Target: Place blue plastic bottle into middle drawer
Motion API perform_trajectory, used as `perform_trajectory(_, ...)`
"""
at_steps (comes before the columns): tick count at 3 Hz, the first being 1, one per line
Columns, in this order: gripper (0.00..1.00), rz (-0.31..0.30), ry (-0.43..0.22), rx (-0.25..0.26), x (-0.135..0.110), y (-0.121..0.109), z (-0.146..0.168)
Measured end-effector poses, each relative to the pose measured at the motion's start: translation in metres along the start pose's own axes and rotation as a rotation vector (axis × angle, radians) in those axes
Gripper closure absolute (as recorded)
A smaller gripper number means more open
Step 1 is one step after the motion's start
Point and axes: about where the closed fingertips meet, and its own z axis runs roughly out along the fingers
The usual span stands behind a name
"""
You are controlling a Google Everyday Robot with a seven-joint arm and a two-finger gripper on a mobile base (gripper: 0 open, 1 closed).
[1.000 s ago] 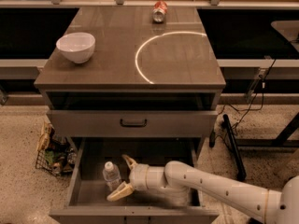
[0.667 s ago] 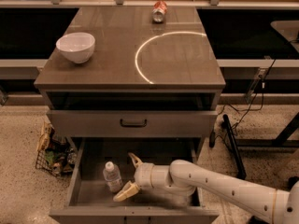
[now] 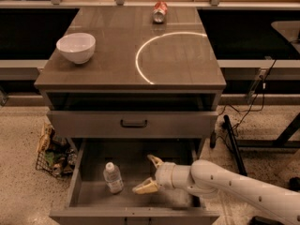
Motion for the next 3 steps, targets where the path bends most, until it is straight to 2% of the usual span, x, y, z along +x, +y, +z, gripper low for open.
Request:
perform_trajectory(1, 0.40, 0.059, 0.001, 0.056, 0.011, -0.020, -0.069)
perform_trajectory(2, 0.63, 0.132, -0.104, 0.093, -0.004, -0.033, -0.144)
perform_trajectory(3, 0.62, 0.153, -0.147, 0.069, -0.004, -0.019, -0.171)
